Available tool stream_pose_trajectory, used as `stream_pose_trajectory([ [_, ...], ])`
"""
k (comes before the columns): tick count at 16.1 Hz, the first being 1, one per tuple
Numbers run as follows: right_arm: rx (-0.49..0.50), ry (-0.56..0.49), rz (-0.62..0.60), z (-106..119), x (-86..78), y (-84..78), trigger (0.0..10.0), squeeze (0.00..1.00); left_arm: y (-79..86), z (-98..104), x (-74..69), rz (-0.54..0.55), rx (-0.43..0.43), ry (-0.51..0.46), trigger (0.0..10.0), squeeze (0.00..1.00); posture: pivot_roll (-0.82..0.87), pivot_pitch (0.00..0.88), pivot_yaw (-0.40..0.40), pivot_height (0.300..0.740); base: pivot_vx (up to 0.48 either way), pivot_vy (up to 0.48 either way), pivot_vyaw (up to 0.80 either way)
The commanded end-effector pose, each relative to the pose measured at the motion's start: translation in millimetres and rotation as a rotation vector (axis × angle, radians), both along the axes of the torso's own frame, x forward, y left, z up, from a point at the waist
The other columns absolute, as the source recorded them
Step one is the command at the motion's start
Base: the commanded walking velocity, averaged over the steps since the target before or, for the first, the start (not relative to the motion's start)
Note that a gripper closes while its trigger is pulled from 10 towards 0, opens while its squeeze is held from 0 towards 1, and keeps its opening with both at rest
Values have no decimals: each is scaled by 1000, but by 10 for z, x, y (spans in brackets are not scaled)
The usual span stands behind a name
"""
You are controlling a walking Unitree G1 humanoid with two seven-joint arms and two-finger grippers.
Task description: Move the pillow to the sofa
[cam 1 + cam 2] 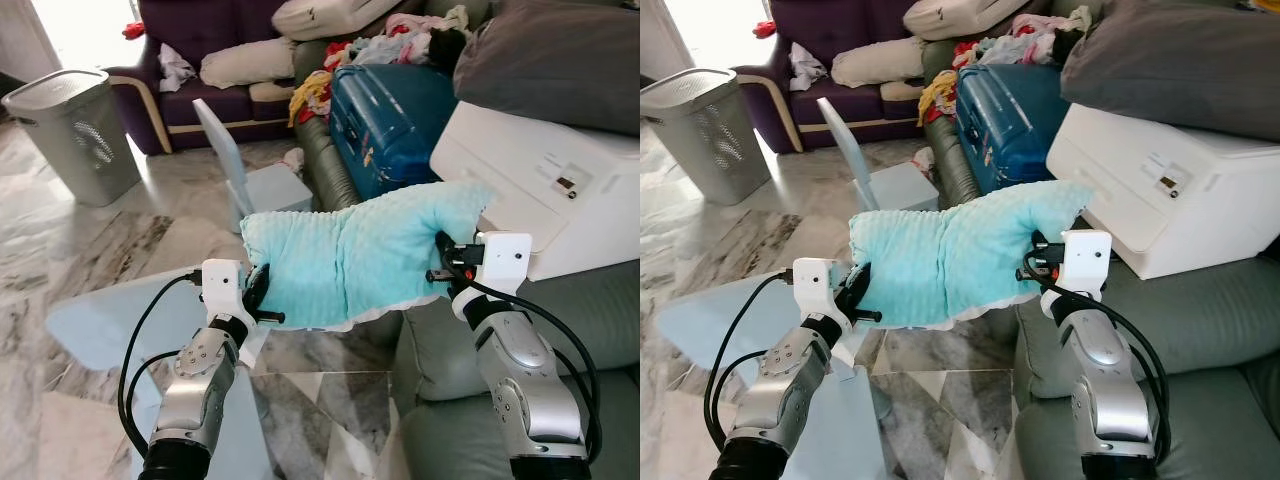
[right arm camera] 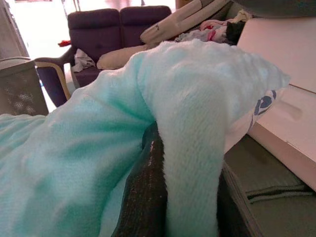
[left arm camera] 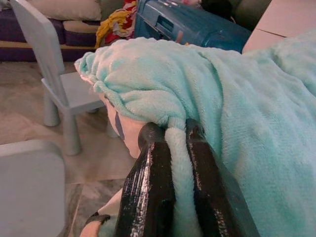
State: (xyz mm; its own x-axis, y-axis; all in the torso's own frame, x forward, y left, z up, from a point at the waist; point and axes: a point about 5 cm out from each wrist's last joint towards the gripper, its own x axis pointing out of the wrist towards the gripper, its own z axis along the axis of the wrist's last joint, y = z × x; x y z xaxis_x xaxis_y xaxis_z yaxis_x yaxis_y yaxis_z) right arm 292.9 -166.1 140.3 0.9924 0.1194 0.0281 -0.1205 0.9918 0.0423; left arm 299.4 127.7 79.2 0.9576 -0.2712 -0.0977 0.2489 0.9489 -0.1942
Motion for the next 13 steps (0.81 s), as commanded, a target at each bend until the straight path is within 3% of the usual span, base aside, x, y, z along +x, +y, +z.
stream_pose_trajectory([
  [1,0,-38,21,98,0,30,10000,0,-12,52,19,-14,2,-18,10000,0,-182,0,44,740,0,0,-800],
  [10,0,-37,41,94,15,56,10000,0,20,60,12,-25,-1,-19,10000,0,-174,0,38,740,0,0,-64],
  [13,4,-26,45,82,23,72,10000,0,26,52,12,-29,0,-15,10000,0,-171,0,41,740,0,0,-721],
])
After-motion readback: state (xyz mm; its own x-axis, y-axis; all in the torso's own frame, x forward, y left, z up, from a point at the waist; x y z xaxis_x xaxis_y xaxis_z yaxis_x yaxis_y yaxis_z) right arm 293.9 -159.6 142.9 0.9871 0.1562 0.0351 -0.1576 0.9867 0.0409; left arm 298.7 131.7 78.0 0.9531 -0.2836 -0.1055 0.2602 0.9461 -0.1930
